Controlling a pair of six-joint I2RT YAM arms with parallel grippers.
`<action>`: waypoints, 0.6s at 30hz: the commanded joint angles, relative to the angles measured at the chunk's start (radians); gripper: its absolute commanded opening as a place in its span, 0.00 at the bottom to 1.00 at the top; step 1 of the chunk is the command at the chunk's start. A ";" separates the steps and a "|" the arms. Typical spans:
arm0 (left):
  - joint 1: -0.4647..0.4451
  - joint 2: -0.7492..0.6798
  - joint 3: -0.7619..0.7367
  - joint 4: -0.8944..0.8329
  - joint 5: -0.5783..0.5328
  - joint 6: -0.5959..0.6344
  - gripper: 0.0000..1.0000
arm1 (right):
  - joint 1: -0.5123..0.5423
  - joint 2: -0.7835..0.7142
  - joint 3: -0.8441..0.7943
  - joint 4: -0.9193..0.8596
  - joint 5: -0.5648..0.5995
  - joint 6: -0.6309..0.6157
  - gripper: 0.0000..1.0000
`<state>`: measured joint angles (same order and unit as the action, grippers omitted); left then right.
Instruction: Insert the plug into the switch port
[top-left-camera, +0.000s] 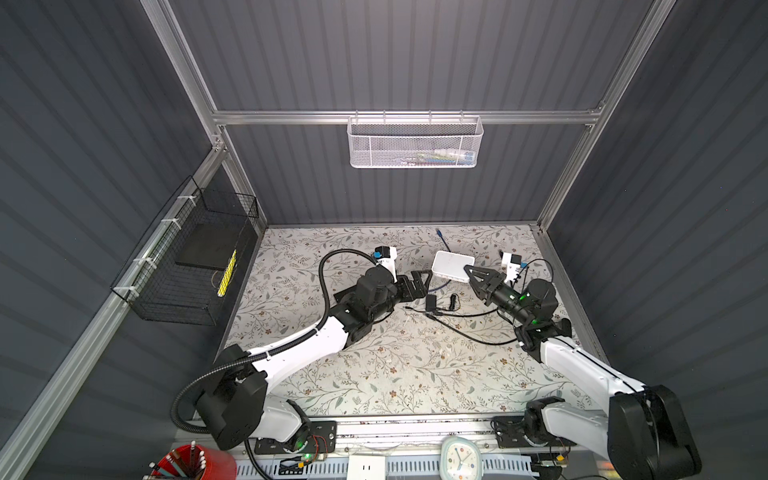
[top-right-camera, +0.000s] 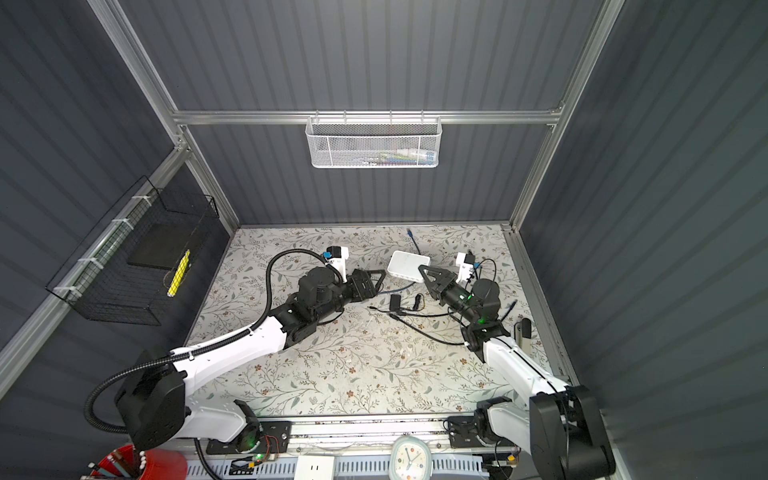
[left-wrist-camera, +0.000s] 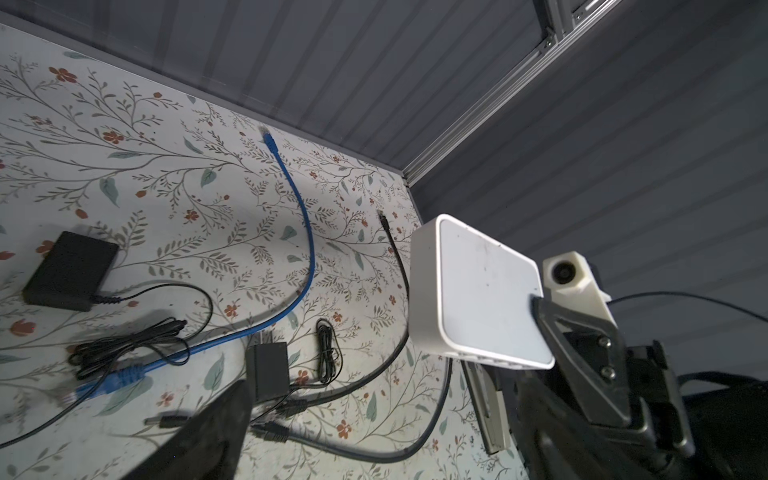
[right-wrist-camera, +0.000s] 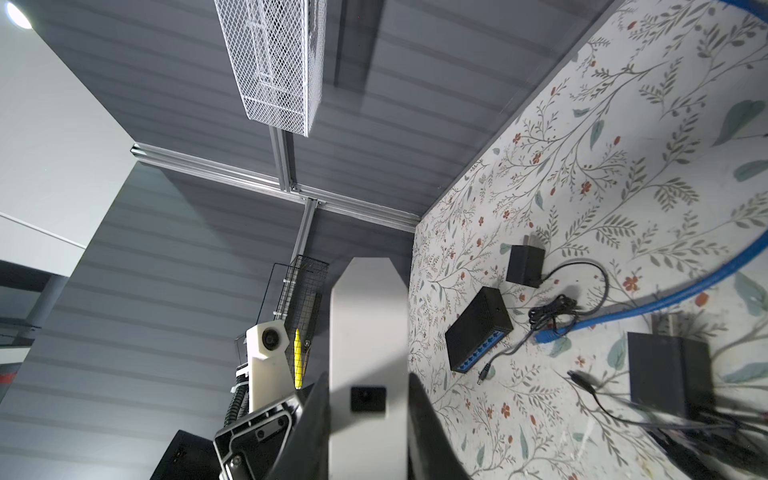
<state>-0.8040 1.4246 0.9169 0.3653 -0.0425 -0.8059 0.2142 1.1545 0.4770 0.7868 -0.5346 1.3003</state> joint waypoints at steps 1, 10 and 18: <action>0.005 0.045 -0.003 0.189 0.028 -0.122 0.99 | 0.042 0.003 0.004 0.146 0.098 0.044 0.06; 0.005 0.146 -0.007 0.357 0.060 -0.204 0.95 | 0.107 0.082 0.029 0.238 0.146 0.066 0.06; 0.010 0.198 -0.022 0.558 0.036 -0.258 0.89 | 0.170 0.211 0.047 0.409 0.189 0.088 0.05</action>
<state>-0.8032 1.5898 0.9043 0.7792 0.0006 -1.0237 0.3660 1.3418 0.4858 1.0580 -0.3721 1.3701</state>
